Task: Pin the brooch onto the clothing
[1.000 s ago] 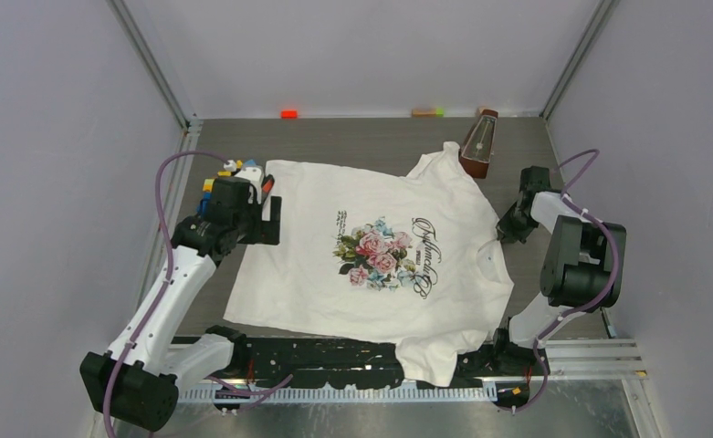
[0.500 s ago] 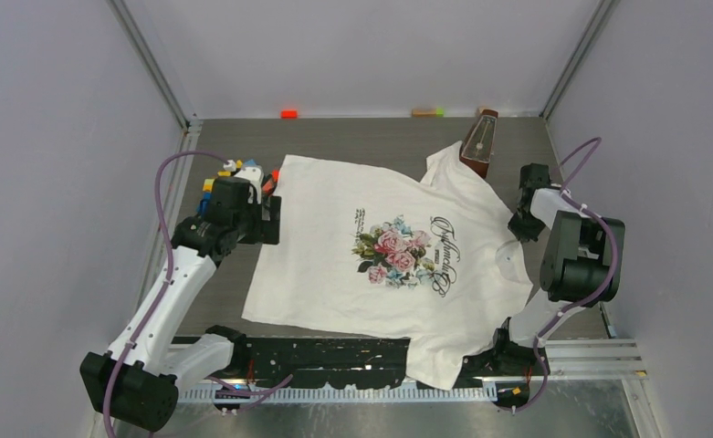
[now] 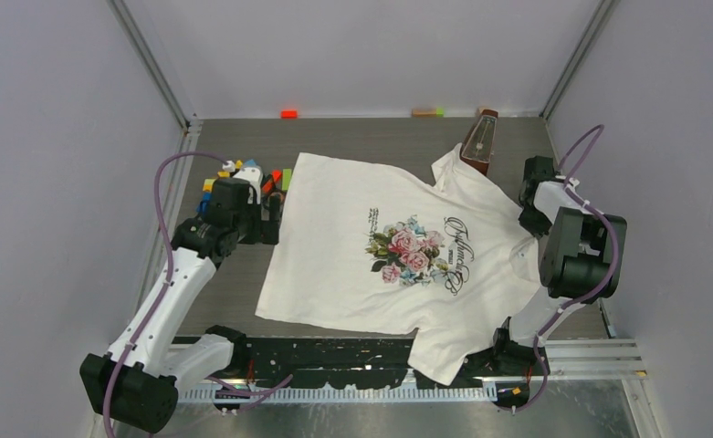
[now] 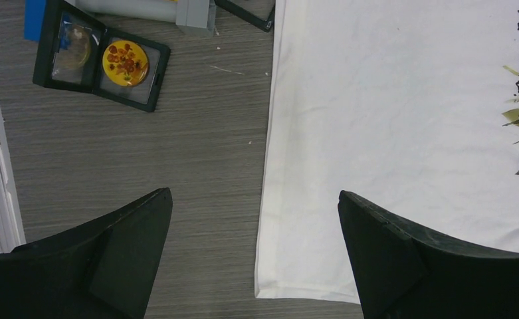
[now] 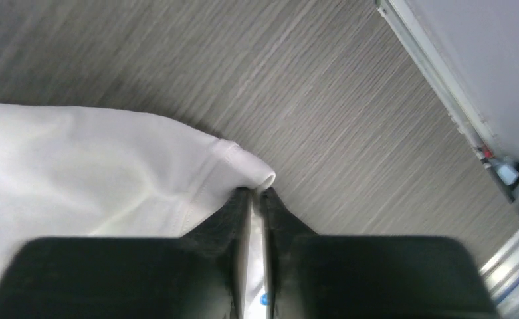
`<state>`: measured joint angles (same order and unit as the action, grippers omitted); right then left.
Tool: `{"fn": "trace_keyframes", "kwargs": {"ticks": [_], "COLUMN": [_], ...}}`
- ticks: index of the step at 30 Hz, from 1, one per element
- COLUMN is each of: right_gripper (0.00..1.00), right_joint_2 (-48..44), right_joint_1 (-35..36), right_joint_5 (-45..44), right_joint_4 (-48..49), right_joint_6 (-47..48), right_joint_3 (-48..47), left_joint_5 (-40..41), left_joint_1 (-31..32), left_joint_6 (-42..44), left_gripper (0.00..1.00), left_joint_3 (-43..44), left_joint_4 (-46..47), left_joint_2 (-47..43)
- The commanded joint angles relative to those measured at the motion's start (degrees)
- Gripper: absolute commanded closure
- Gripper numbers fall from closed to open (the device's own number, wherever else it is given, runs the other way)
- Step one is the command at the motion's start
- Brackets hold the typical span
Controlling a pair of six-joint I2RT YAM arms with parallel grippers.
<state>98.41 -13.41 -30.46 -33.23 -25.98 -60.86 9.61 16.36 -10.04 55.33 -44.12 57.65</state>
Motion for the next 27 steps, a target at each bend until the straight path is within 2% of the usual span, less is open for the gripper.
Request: {"fn": "trace_keyframes", "kwargs": {"ticks": [1,4,6,9,12,15,20,27], "right_gripper": [0.63,0.35,0.29,0.27,0.27,0.27,0.27,0.35], "right_joint_2": [-3.2,-6.5,-8.8,-12.2,-14.9,-18.5,-22.7,-26.5], "right_joint_1": [-0.5,-0.3,0.1,1.0,3.0,5.7,11.5,16.2], "right_joint_5": [1.4,7.4,10.5,17.1,22.9,27.6,30.9,38.6], "right_joint_4": [0.6,1.2,1.9,3.2,4.6,4.9,5.9,6.7], "right_joint_6": [1.6,1.4,0.9,-0.1,-1.1,-1.4,-1.1,-2.4], "right_joint_3": [-3.0,-2.8,-2.8,-2.2,-0.3,1.1,3.1,4.4], "left_joint_5": [-1.3,-0.7,1.0,4.2,2.6,1.9,5.7,10.2], "left_joint_1": [-0.4,-0.4,-0.4,-1.8,-6.4,-9.2,-14.0,-19.5], "left_joint_6": [0.0,-1.1,-2.8,-5.6,-10.5,-15.4,-23.6,-29.0], "left_gripper": [0.00,0.00,0.00,0.00,0.00,0.00,0.00,0.00], "left_joint_3": [0.0,-0.2,0.7,1.1,0.0,-4.4,-12.3,-15.2], "left_joint_4": [3.8,4.2,3.5,3.1,2.9,8.1,18.6,27.8], "left_joint_2": [-1.5,-1.9,-1.5,0.0,1.3,1.1,1.8,9.2]}}
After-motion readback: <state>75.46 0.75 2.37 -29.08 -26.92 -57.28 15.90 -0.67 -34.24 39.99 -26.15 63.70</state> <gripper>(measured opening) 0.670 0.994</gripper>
